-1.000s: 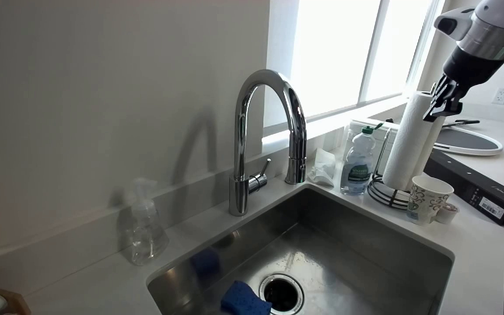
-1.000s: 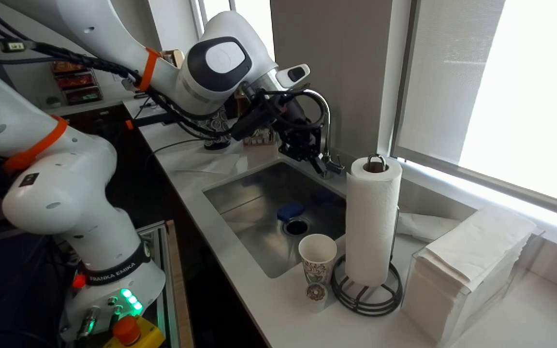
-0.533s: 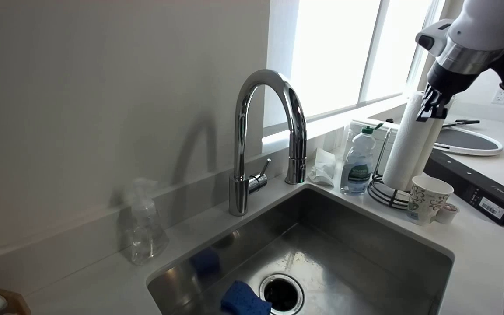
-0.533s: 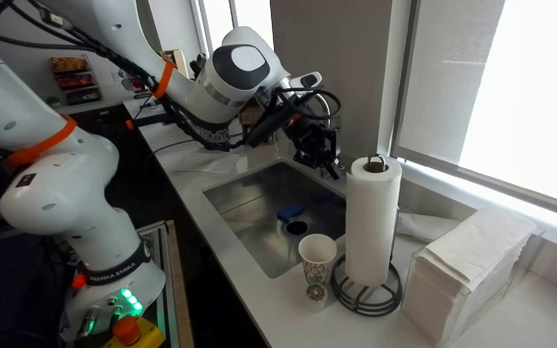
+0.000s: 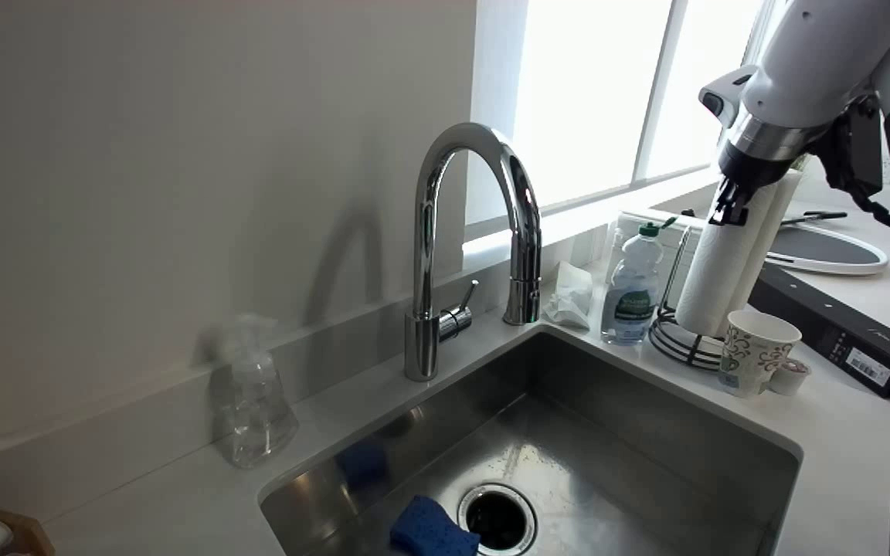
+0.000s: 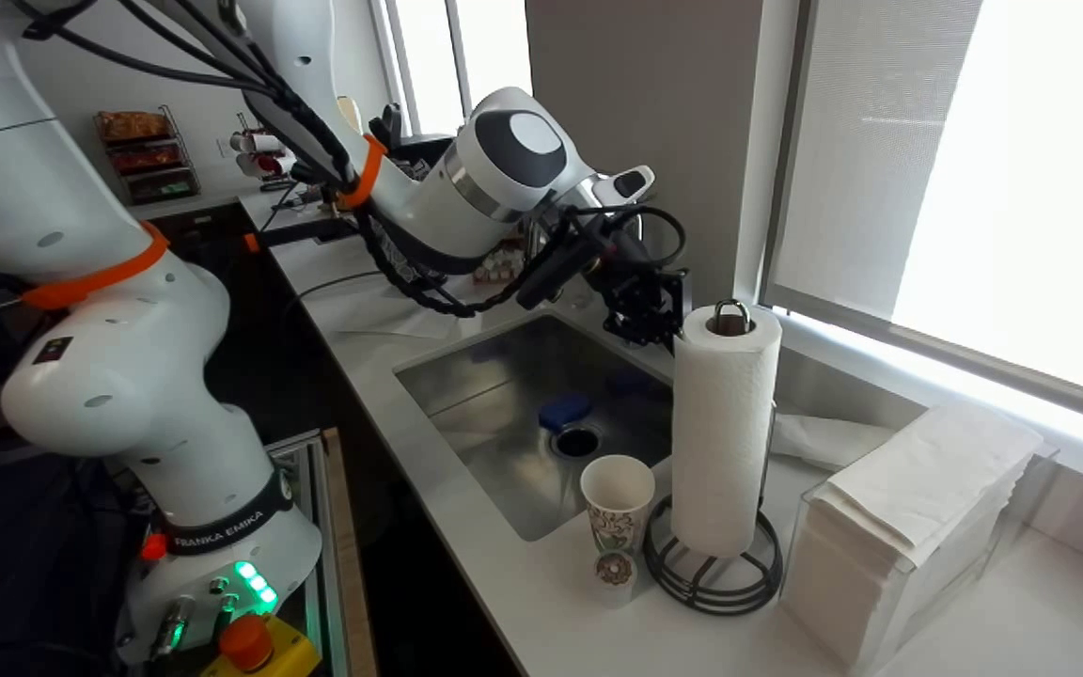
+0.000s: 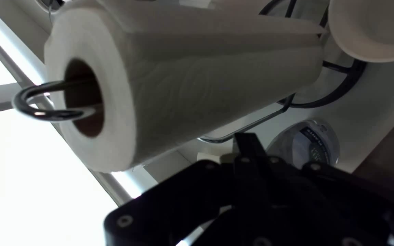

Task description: Close the lid of the bottle

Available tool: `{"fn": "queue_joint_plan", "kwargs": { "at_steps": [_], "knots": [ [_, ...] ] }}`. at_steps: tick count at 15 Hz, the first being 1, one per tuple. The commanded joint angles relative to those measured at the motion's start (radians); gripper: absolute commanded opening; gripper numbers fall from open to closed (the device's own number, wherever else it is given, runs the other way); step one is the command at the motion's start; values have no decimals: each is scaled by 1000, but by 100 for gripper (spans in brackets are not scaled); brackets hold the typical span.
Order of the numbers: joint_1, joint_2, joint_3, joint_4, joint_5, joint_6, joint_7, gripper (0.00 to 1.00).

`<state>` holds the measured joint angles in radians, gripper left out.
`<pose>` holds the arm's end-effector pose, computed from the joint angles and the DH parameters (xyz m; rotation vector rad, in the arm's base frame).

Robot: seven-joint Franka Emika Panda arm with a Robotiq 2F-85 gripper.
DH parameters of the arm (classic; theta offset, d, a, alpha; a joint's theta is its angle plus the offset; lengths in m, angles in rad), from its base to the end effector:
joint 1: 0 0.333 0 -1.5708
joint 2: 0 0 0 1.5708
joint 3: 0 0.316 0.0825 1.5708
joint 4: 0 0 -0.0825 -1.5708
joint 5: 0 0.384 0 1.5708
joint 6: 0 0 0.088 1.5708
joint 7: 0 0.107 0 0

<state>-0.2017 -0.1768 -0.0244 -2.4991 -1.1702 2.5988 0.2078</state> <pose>0.4603 -0.0869 0.3689 2.3330 0.6253 0.2923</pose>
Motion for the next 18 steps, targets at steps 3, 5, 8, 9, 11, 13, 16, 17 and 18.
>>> {"fn": "queue_joint_plan", "kwargs": {
  "at_steps": [3,5,8,9,11,13,16,17,18],
  "knots": [
    [6,104,5,72,-98,32,186,0],
    [7,118,10,93,-164,27,255,0],
    [6,127,10,119,-262,32,353,0],
    [7,131,10,124,-284,34,379,0],
    [5,137,5,129,-298,50,425,0],
    [5,137,4,128,-299,44,450,0],
    [8,120,6,117,-271,0,435,0],
    [9,112,7,115,-267,-6,425,0],
    [8,112,5,112,-245,3,410,0]
  ]
}}
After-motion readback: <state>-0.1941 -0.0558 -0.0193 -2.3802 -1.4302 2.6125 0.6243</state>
